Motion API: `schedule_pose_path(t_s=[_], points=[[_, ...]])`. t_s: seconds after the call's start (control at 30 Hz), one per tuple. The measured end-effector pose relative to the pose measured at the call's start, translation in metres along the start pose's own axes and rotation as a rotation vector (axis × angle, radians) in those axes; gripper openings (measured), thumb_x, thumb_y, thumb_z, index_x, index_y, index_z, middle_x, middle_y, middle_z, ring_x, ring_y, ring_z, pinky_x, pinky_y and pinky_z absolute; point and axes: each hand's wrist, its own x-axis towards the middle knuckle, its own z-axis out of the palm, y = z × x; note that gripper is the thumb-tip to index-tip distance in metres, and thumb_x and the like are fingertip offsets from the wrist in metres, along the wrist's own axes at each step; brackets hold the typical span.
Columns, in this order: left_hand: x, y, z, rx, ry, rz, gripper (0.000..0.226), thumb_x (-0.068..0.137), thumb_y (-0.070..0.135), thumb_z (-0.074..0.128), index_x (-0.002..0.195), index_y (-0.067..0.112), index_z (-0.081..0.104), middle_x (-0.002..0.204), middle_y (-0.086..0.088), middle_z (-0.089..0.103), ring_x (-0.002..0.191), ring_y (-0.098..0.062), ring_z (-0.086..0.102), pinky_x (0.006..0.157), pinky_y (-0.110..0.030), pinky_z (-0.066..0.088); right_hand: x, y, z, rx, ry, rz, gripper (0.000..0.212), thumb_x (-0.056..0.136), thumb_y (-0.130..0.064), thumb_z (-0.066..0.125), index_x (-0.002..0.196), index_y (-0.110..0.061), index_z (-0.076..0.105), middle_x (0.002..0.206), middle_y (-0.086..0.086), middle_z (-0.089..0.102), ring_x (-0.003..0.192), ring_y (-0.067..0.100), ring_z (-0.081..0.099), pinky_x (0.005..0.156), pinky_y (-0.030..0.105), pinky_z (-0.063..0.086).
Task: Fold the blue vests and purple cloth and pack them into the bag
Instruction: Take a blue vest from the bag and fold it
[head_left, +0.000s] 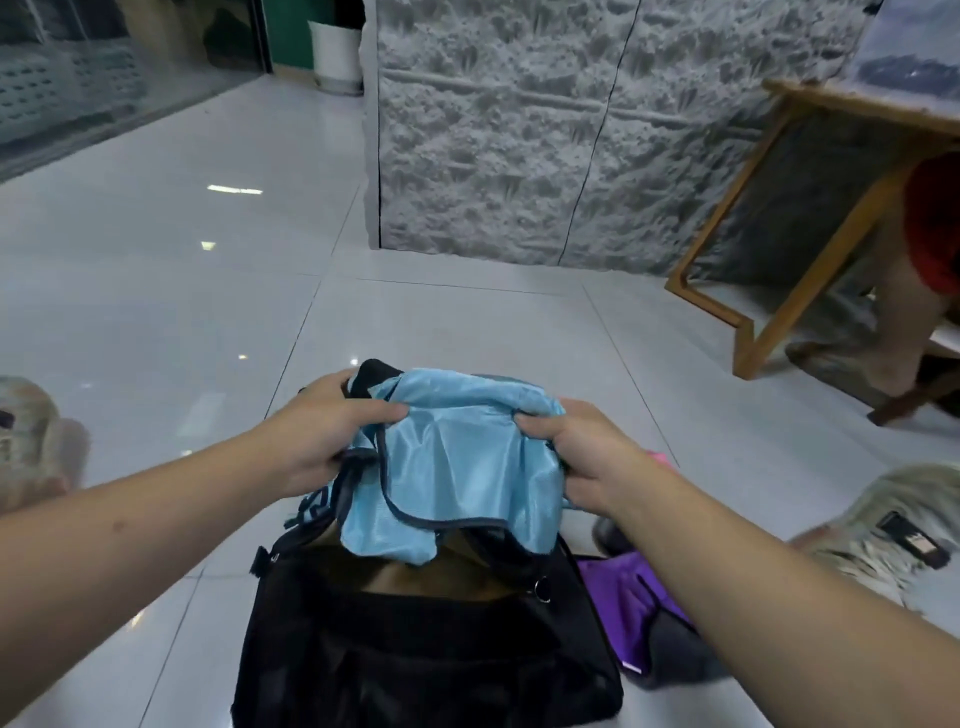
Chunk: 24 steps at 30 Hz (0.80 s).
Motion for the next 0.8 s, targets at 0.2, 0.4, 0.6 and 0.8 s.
schedule_pose_path(t_s=[0.2,0.4,0.6,0.8], points=[[-0.022,-0.058,0.001,0.326,0.177,0.256,0.028,0.082,0.004,0.083,0.099,0.021,0.068,0.088,0.015,0.075,0.081,0.001,0.070,0.072,-0.012,0.049,-0.015,0.050,-0.001,-0.368,0.063,-0.218,0.020,0.085,0.004,0.067,0.082,-0.015,0.073,0.080,-0.001,0.072,0.084,0.019,0.066,0.079,0.034,0.052],[-0.036,-0.095,-0.024,0.499,-0.026,0.172,0.046,0.083,-0.001,0.081,0.113,0.034,0.072,0.104,0.014,0.073,0.090,-0.010,0.071,0.081,-0.014,0.054,-0.023,0.083,-0.003,-0.514,-0.109,-0.039,0.023,0.084,0.001,0.073,0.086,-0.022,0.078,0.093,0.008,0.077,0.093,0.028,0.073,0.092,0.045,0.058],[-0.027,-0.104,-0.020,0.555,-0.158,-0.025,0.031,0.082,-0.005,0.073,0.100,0.020,0.077,0.099,0.000,0.079,0.096,-0.016,0.075,0.090,-0.034,0.059,-0.022,0.104,0.014,-0.483,-0.117,0.182,0.018,0.091,0.006,0.067,0.096,-0.007,0.078,0.097,0.010,0.081,0.096,0.027,0.077,0.092,0.042,0.062],[0.003,-0.114,-0.012,0.828,-0.190,-0.380,0.029,0.076,-0.003,0.071,0.103,0.007,0.071,0.073,-0.010,0.064,0.058,-0.023,0.059,0.052,-0.027,0.048,-0.003,0.118,0.029,-0.605,0.048,0.525,0.015,0.094,-0.006,0.071,0.107,-0.001,0.066,0.108,0.020,0.075,0.095,0.035,0.076,0.088,0.049,0.062]])
